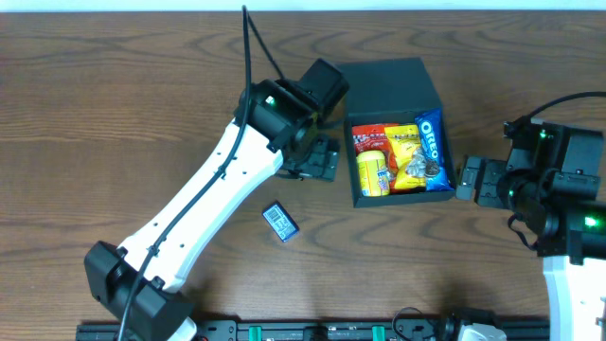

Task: Pack container
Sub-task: 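Release the bottle and move the left gripper to the blue box, then grasp the small blue-white box with the left gripper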

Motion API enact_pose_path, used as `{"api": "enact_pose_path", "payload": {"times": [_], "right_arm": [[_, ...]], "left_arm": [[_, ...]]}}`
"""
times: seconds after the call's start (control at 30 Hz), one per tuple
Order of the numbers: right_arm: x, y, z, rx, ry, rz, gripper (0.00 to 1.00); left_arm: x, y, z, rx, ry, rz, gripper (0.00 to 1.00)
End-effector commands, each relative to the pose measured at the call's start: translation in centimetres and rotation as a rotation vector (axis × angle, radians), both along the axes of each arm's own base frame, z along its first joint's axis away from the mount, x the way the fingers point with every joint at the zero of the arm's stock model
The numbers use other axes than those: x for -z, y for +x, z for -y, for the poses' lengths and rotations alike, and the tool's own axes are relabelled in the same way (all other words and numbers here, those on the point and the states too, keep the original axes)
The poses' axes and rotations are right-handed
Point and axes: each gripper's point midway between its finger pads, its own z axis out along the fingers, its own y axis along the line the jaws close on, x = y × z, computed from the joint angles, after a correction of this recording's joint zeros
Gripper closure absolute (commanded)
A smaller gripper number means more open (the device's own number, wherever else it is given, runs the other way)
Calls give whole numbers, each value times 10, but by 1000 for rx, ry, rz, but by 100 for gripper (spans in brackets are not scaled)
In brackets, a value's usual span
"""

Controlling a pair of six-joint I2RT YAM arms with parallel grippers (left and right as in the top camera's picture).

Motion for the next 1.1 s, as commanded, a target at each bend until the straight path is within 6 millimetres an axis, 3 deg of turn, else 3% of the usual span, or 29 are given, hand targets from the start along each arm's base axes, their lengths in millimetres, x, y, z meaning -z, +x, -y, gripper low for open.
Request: {"api": "enact_pose_path", "payload": {"times": [0.0,0.23,0.47,0.77,1.07], "right_arm": [[-4,0,2,0,-5,10,1],[-4,0,1,3,4,11,1],[-5,1,0,-1,9,13,1],[-5,1,0,-1,9,13,1],[-5,1,0,-1,9,13,1]], "left_arm": [[12,-11,-17,-58,48,-25,4],[31,-45,-40,-191,-34,-1,5],[95,-73,-35,-385,-130,-129,5],[135,-76,-34,-604,-144,-181,5],[172,-75,-31,-636,-97,-229,5]]}}
